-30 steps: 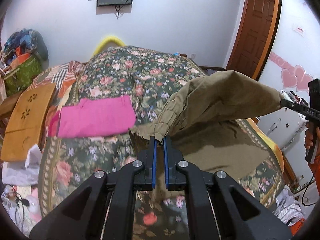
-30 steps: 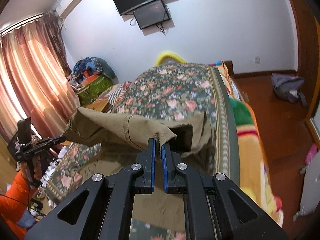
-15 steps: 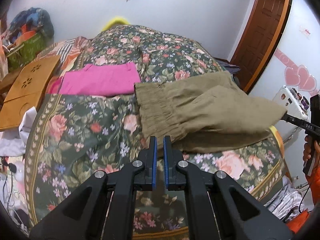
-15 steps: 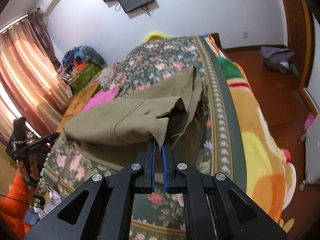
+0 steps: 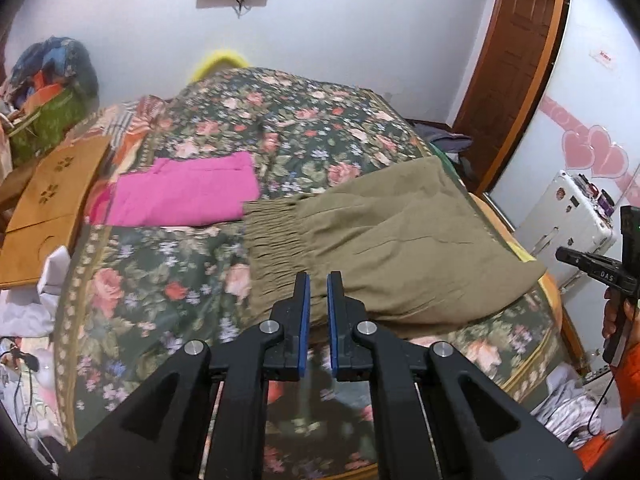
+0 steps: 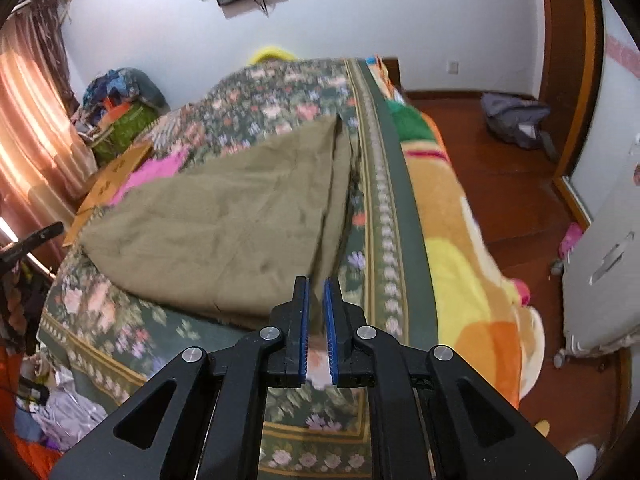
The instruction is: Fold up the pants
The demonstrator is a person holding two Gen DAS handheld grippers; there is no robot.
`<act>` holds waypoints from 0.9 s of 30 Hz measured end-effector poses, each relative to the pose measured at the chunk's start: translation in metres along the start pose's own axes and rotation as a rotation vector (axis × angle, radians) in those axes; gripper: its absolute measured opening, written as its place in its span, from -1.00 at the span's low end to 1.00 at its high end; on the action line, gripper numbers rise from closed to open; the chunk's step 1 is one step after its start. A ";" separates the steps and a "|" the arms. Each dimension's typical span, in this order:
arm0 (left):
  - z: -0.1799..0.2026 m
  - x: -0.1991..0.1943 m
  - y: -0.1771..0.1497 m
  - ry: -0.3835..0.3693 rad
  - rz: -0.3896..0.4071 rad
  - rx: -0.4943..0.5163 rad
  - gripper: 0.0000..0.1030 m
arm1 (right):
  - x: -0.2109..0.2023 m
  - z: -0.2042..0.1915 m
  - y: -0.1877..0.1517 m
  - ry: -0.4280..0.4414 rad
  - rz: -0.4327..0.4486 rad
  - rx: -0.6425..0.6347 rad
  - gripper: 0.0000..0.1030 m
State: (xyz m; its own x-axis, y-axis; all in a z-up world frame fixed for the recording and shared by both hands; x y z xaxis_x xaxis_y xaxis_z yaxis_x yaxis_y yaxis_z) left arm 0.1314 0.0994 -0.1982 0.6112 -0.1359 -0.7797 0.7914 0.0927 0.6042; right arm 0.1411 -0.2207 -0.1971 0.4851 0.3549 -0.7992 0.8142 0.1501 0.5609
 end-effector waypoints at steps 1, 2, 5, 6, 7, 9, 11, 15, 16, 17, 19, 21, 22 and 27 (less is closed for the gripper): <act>0.003 0.004 0.001 -0.006 -0.009 -0.002 -0.82 | -0.003 -0.005 0.005 0.009 0.015 -0.009 -0.80; 0.008 0.012 0.002 -0.010 -0.023 -0.001 -0.78 | -0.004 -0.010 0.009 0.022 0.027 -0.017 -0.70; 0.019 0.028 -0.002 -0.013 -0.057 0.010 -0.78 | 0.002 -0.027 0.013 0.055 0.042 -0.040 -0.44; 0.024 0.035 -0.006 -0.029 -0.074 0.010 -0.78 | 0.008 -0.032 0.014 0.061 0.037 -0.052 -0.43; 0.027 0.041 -0.009 -0.037 -0.086 0.009 -0.78 | 0.014 -0.037 0.013 0.065 0.026 -0.062 -0.43; 0.031 0.051 -0.015 -0.039 -0.109 0.010 -0.78 | 0.029 -0.043 0.007 0.075 -0.009 -0.075 -0.43; 0.032 0.060 -0.023 -0.036 -0.134 0.011 -0.77 | 0.046 -0.044 -0.004 0.077 -0.056 -0.072 -0.43; 0.032 0.077 -0.034 -0.055 -0.164 -0.005 -0.76 | 0.070 -0.036 -0.026 0.084 -0.139 -0.048 -0.43; 0.032 0.077 -0.034 -0.052 -0.160 -0.002 -0.76 | 0.070 -0.035 -0.029 0.095 -0.133 -0.034 -0.43; 0.033 0.077 -0.033 -0.050 -0.161 0.001 -0.75 | 0.068 -0.033 -0.030 0.100 -0.130 -0.027 -0.42; 0.033 0.075 -0.030 -0.051 -0.161 0.001 -0.75 | 0.066 -0.033 -0.027 0.099 -0.140 -0.030 -0.41; 0.031 0.070 -0.023 -0.057 -0.157 -0.009 -0.72 | 0.062 -0.033 -0.024 0.087 -0.144 -0.042 -0.41; 0.029 0.067 -0.019 -0.057 -0.152 -0.013 -0.71 | 0.060 -0.033 -0.021 0.077 -0.143 -0.057 -0.41; 0.014 0.047 0.011 -0.019 -0.076 -0.024 -0.37 | 0.051 -0.033 -0.001 0.054 -0.103 -0.082 -0.38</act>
Point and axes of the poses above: each gripper's, at about its wrist camera, not at the fingertips, and x roughly the way its jaws point, z to its right, y to its top, the point moved 8 cm from there along x, roughly the way its jaws point, and after that the axes turned 5 degrees about -z, right-handed, at the moved point
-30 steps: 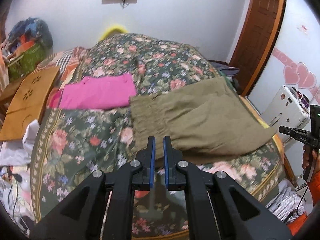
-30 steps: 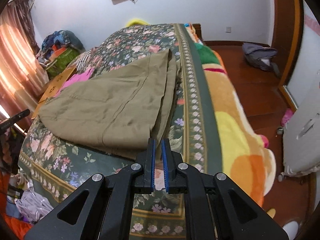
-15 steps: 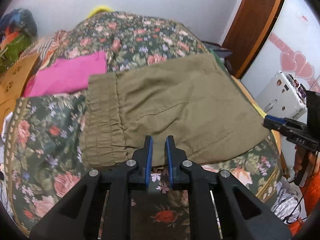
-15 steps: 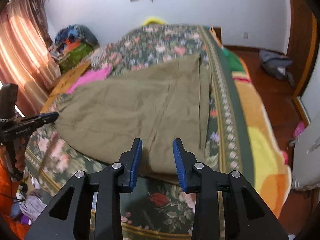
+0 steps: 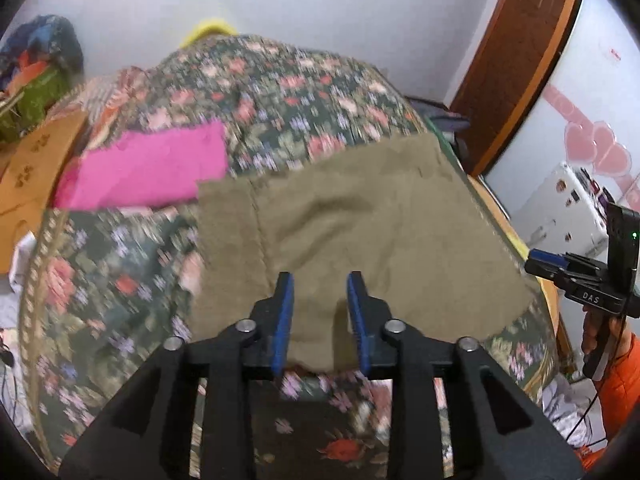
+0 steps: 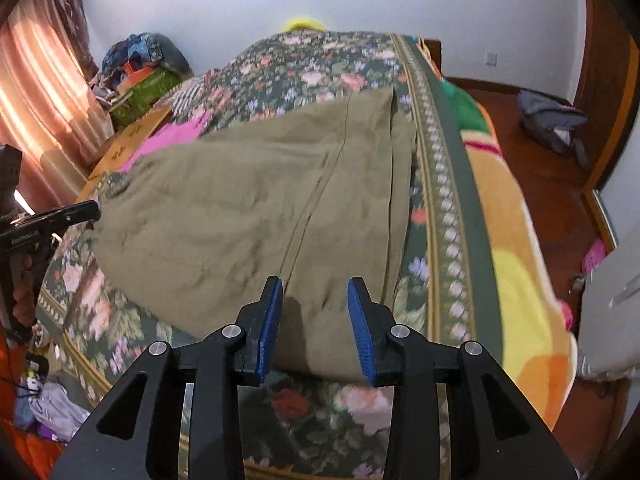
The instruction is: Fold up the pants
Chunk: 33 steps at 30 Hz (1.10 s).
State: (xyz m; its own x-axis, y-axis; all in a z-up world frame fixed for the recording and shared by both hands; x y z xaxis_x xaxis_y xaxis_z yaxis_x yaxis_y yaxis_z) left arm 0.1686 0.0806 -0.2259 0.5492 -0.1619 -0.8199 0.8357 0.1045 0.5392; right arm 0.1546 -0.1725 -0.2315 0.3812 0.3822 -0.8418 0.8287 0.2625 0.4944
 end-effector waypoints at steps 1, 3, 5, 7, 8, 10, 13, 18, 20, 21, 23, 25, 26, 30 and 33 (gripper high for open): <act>-0.004 -0.002 0.006 0.012 0.012 0.000 -0.34 | -0.001 0.001 0.005 0.002 0.012 0.002 -0.37; -0.015 -0.005 0.021 0.042 0.036 -0.007 -0.26 | -0.005 0.004 0.018 0.002 0.038 0.003 -0.36; -0.026 -0.003 0.033 0.063 0.043 -0.023 -0.23 | -0.007 0.007 0.030 0.000 0.058 -0.001 -0.36; -0.038 0.003 0.045 0.082 0.046 -0.037 -0.22 | -0.006 0.009 0.045 -0.006 0.073 -0.008 -0.36; -0.044 0.006 0.050 0.094 0.046 -0.041 -0.20 | -0.006 0.012 0.051 -0.012 0.081 -0.013 -0.36; -0.055 0.015 0.059 0.112 0.039 -0.053 -0.18 | -0.004 0.017 0.066 -0.026 0.098 -0.023 -0.35; -0.068 0.032 0.068 0.116 0.014 -0.076 -0.17 | 0.005 0.027 0.087 -0.036 0.113 -0.023 -0.30; -0.084 0.063 0.074 0.133 -0.033 -0.080 0.02 | 0.029 0.051 0.114 -0.052 0.100 -0.008 -0.23; -0.087 0.073 0.074 0.135 -0.052 -0.079 0.03 | 0.044 0.060 0.125 -0.063 0.087 -0.007 -0.23; -0.089 0.079 0.073 0.134 -0.063 -0.079 0.04 | 0.051 0.064 0.130 -0.063 0.081 -0.004 -0.23; -0.091 0.089 0.073 0.136 -0.080 -0.078 0.09 | 0.064 0.069 0.138 -0.042 0.067 0.004 -0.22; -0.093 0.098 0.072 0.139 -0.090 -0.081 0.16 | 0.077 0.072 0.144 -0.035 0.053 0.010 -0.22; -0.095 0.102 0.071 0.138 -0.092 -0.084 0.19 | 0.084 0.073 0.148 -0.032 0.047 0.007 -0.22; -0.098 0.109 0.071 0.131 -0.094 -0.099 0.28 | 0.118 0.079 0.155 -0.029 0.001 0.000 -0.22; -0.099 0.113 0.069 0.137 -0.097 -0.102 0.31 | 0.137 0.082 0.159 -0.007 -0.025 0.013 -0.22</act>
Point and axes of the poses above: each gripper's, at about its wrist camera, not at the fingertips, and x roughly the way its jaws point, z to its right, y to its top, the point moved 8 cm from there along x, roughly the way its jaws point, and after that the axes turned 5 degrees about -z, right-handed, at the moved point
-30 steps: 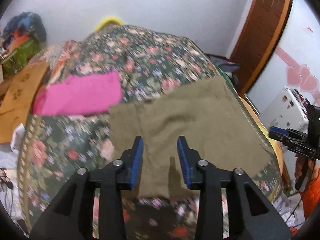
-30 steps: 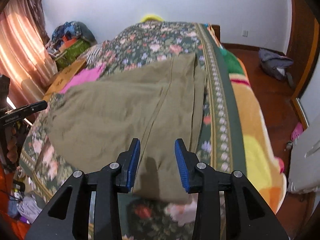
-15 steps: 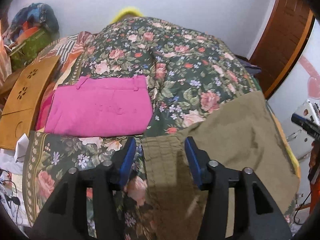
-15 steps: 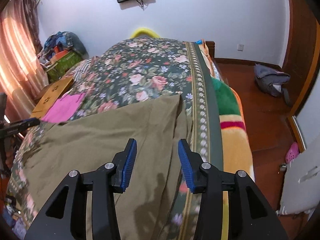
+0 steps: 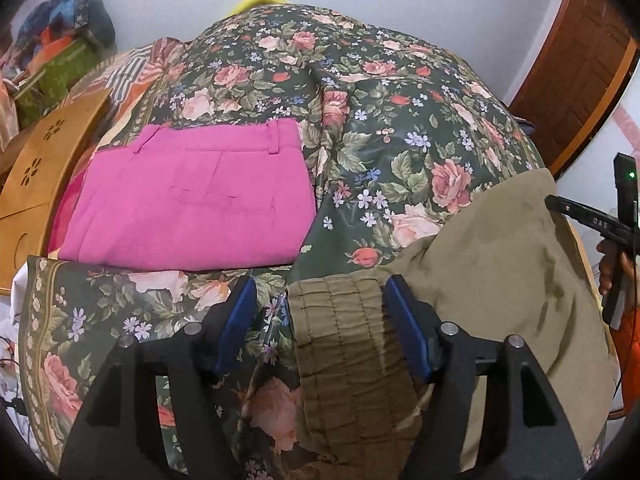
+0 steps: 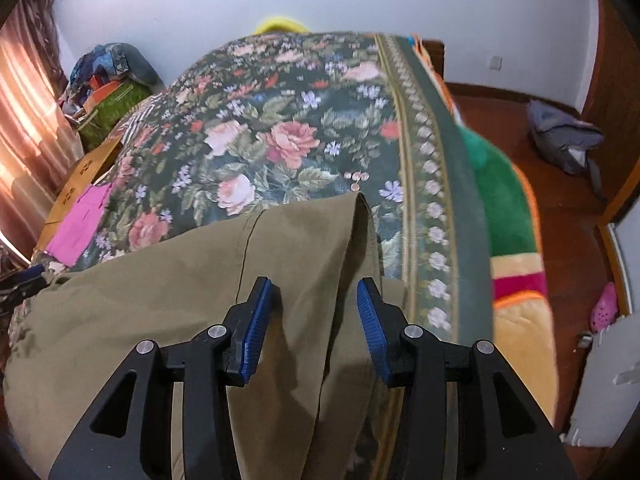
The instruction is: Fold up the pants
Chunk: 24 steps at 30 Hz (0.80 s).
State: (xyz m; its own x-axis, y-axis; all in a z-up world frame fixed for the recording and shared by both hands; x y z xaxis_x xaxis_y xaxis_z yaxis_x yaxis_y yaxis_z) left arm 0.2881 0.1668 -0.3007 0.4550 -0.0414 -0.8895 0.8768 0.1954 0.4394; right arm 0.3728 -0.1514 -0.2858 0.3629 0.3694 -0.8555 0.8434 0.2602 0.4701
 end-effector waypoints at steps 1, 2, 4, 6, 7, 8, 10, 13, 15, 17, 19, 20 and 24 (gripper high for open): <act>-0.001 0.001 -0.001 0.004 0.001 -0.002 0.33 | 0.003 0.000 0.001 0.013 0.000 0.001 -0.22; -0.001 0.002 -0.001 0.006 0.002 -0.004 0.35 | 0.004 0.000 0.002 0.025 0.000 0.002 -0.25; -0.002 0.004 -0.002 0.012 0.004 -0.010 0.39 | 0.004 -0.003 0.003 0.061 0.018 0.005 -0.51; -0.004 0.005 -0.002 0.015 0.006 -0.022 0.43 | 0.002 -0.005 0.004 0.082 0.027 -0.001 -0.74; -0.005 0.005 -0.003 0.016 0.007 -0.027 0.44 | 0.001 -0.007 0.004 0.083 0.035 -0.005 -0.74; -0.006 0.006 -0.003 0.019 0.008 -0.035 0.48 | 0.001 -0.008 0.005 0.069 0.043 -0.016 -0.76; -0.008 0.006 -0.003 0.024 0.010 -0.044 0.51 | -0.004 -0.013 0.004 0.020 0.074 -0.063 -0.78; -0.009 0.009 -0.005 0.034 0.007 -0.049 0.52 | -0.007 -0.018 0.005 -0.051 0.100 -0.123 -0.81; -0.009 0.010 -0.004 0.051 0.009 -0.041 0.52 | -0.006 -0.017 0.007 -0.083 0.102 -0.145 -0.83; -0.008 0.012 -0.003 0.070 0.013 -0.029 0.52 | -0.005 -0.013 0.010 -0.096 0.104 -0.145 -0.83; -0.006 0.015 0.000 0.096 0.016 -0.015 0.52 | -0.003 -0.011 0.015 -0.110 0.104 -0.145 -0.83; -0.006 0.016 0.001 0.104 0.013 -0.015 0.52 | -0.003 -0.011 0.015 -0.117 0.103 -0.147 -0.83; -0.005 0.008 0.003 0.131 0.017 0.004 0.51 | -0.001 -0.013 0.015 -0.146 0.070 -0.161 -0.79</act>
Point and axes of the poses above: each gripper's, at about its wrist camera, not at the fingertips, and x roughly the way its jaws point, z to its right, y to its top, the point moved 8 cm from there along x, roughly the way its jaws point, and after that the axes turned 5 degrees about -z, right-handed, at the moved point
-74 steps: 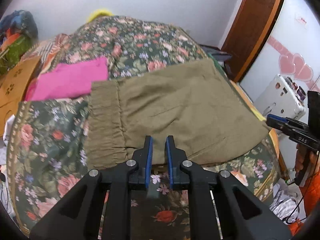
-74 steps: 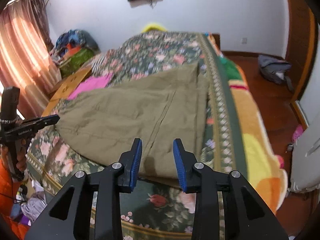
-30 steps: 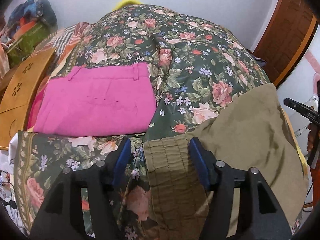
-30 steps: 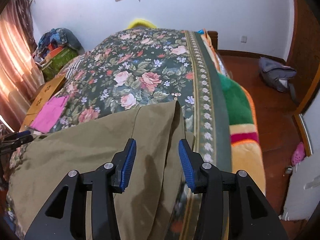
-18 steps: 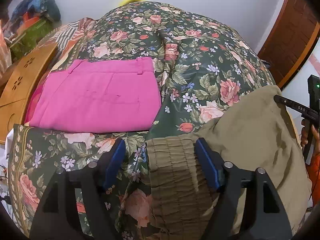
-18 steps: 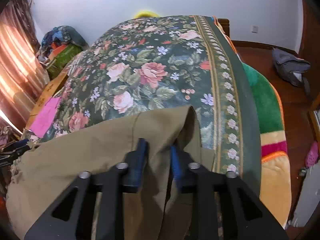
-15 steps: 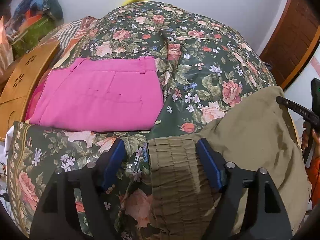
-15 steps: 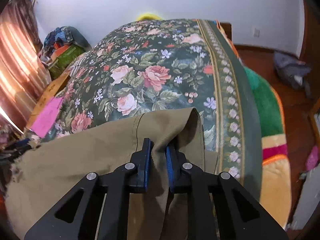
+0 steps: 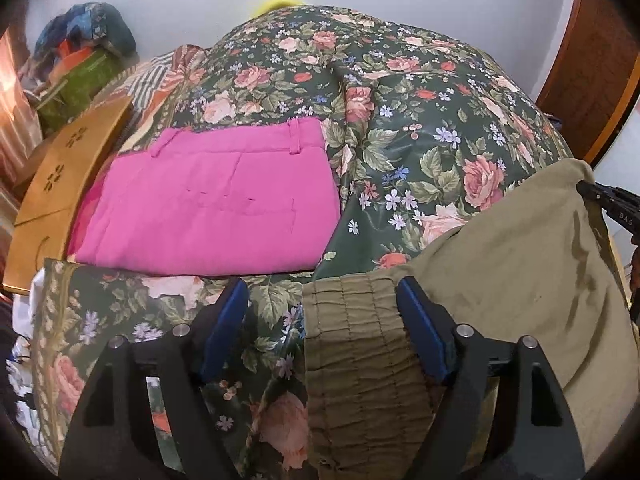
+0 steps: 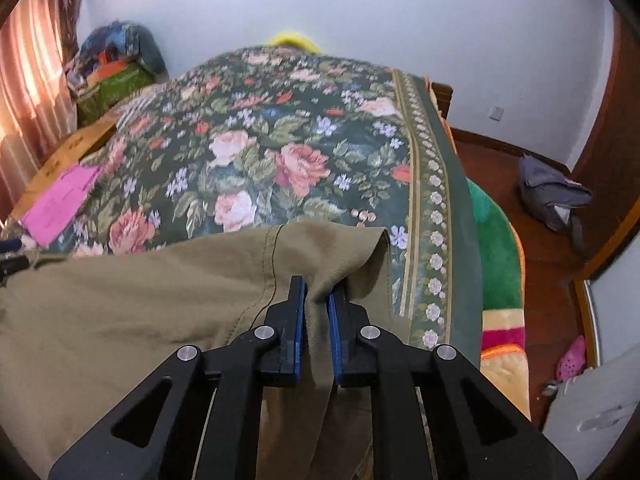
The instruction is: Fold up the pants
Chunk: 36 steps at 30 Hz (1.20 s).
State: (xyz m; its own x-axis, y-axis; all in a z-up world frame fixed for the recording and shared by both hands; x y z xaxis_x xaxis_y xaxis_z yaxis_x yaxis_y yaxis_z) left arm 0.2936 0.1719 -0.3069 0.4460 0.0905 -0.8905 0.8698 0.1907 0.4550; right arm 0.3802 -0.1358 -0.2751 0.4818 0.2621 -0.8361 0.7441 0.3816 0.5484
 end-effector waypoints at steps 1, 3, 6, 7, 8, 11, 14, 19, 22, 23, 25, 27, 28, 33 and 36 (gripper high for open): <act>0.000 -0.005 0.000 0.004 0.004 0.003 0.50 | -0.003 0.001 -0.001 -0.012 -0.006 -0.001 -0.70; 0.000 -0.020 0.002 0.019 0.023 0.007 0.50 | -0.016 0.004 -0.003 -0.044 -0.006 0.003 -0.50; 0.004 -0.042 0.001 -0.027 0.050 0.003 0.50 | -0.042 0.003 -0.004 -0.051 0.025 -0.003 -0.36; 0.007 -0.048 0.000 -0.043 0.056 0.003 0.50 | -0.051 0.000 -0.005 -0.034 0.034 0.000 -0.34; 0.013 -0.055 -0.001 -0.065 0.059 0.008 0.50 | -0.061 -0.005 -0.007 -0.009 0.043 0.002 -0.31; 0.032 -0.066 -0.007 -0.112 0.058 0.036 0.50 | -0.079 -0.028 -0.013 0.064 0.046 -0.012 -0.29; 0.054 -0.070 -0.016 -0.148 0.049 0.071 0.50 | -0.087 -0.061 -0.023 0.168 0.021 -0.028 -0.27; 0.086 -0.060 -0.036 -0.194 -0.014 0.113 0.50 | -0.078 -0.106 -0.047 0.270 -0.060 -0.075 -0.27; 0.096 -0.049 -0.050 -0.172 -0.041 0.144 0.51 | -0.059 -0.119 -0.068 0.276 -0.156 -0.108 -0.27; 0.098 -0.047 -0.051 -0.159 -0.033 0.156 0.54 | -0.054 -0.120 -0.077 0.277 -0.192 -0.113 -0.27; 0.102 -0.046 -0.056 -0.118 -0.010 0.198 0.55 | -0.052 -0.119 -0.089 0.273 -0.208 -0.120 -0.27; 0.103 -0.044 -0.057 -0.101 0.001 0.211 0.57 | -0.057 -0.114 -0.096 0.267 -0.213 -0.127 -0.27; 0.101 -0.044 -0.058 -0.102 0.003 0.211 0.57 | -0.059 -0.111 -0.099 0.267 -0.222 -0.123 -0.27; 0.098 -0.045 -0.055 -0.125 -0.007 0.191 0.58 | -0.067 -0.101 -0.110 0.262 -0.227 -0.097 -0.27; 0.093 -0.059 -0.053 -0.126 0.001 0.173 0.58 | -0.077 -0.098 -0.110 0.228 -0.210 -0.073 -0.26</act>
State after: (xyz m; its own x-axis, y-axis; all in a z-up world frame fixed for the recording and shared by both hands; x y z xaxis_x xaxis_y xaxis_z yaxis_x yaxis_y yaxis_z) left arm 0.2408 0.0652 -0.2783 0.4602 -0.0344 -0.8871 0.8878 0.0191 0.4598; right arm 0.2159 -0.1109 -0.2699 0.1992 0.3595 -0.9116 0.7772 0.5087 0.3704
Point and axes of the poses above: each gripper's, at about its wrist camera, not at the fingertips, and x roughly the way its jaws point, z to its right, y to its top, the point moved 8 cm from there along x, roughly the way its jaws point, and after that the axes turned 5 degrees about -z, right-handed, at the moved point
